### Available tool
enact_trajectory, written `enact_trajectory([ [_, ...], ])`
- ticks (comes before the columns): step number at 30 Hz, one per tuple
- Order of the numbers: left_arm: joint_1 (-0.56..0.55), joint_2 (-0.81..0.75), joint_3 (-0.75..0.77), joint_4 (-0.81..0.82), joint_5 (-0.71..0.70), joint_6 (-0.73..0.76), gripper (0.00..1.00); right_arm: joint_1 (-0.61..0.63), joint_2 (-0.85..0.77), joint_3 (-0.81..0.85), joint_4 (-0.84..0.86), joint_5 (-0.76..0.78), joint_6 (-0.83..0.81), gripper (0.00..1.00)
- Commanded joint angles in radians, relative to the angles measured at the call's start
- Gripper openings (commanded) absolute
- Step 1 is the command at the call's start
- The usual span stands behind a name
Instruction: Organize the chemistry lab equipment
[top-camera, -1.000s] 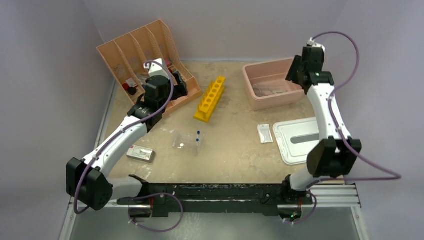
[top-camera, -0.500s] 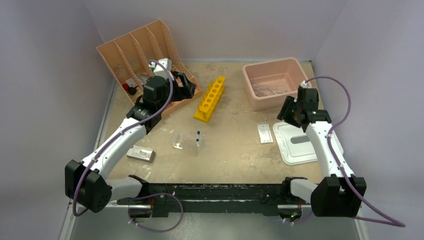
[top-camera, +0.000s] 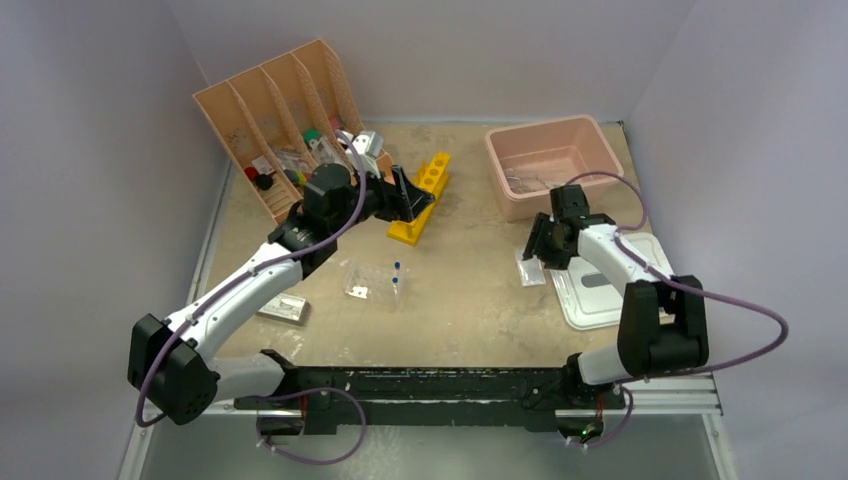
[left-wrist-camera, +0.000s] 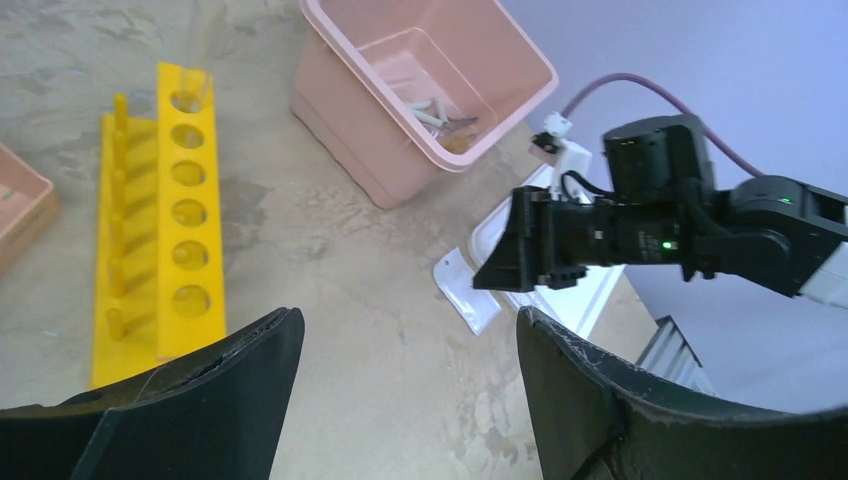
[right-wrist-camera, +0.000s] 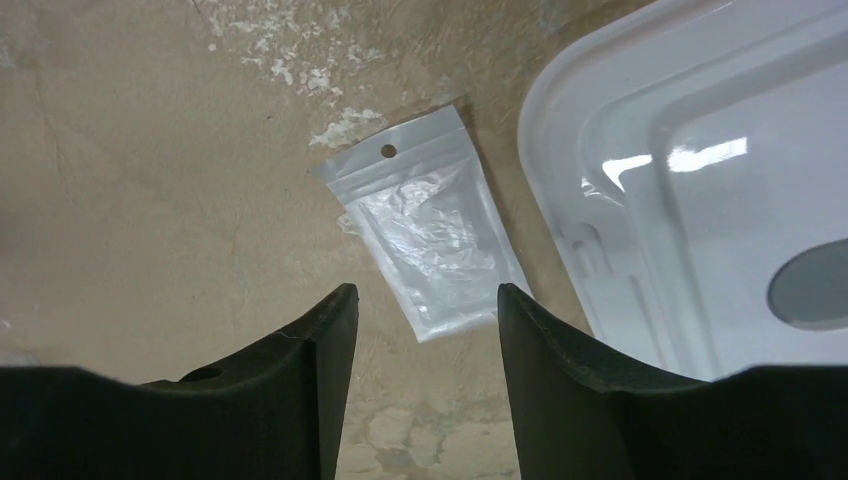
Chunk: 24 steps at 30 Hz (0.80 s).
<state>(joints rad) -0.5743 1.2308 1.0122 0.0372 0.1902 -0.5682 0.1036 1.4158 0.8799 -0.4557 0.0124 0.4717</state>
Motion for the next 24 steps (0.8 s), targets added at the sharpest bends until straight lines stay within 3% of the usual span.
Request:
enact_trajectory([
  [1,-0.024,0.015,-0.007,0.055,0.048,-0.037,0.77,0.043,0.058,0.007,0.056,0.050,0.059,0.57],
  [10,-0.035,0.022,-0.013,0.048,0.016,-0.044,0.76,0.111,0.135,-0.018,0.054,0.142,0.170,0.58],
  [16,-0.035,0.030,-0.011,0.050,0.015,-0.041,0.76,0.154,0.160,-0.076,0.099,0.077,0.203,0.50],
  [24,-0.035,0.025,-0.003,0.017,-0.002,-0.016,0.76,0.244,0.068,-0.102,0.134,0.067,0.246,0.40],
])
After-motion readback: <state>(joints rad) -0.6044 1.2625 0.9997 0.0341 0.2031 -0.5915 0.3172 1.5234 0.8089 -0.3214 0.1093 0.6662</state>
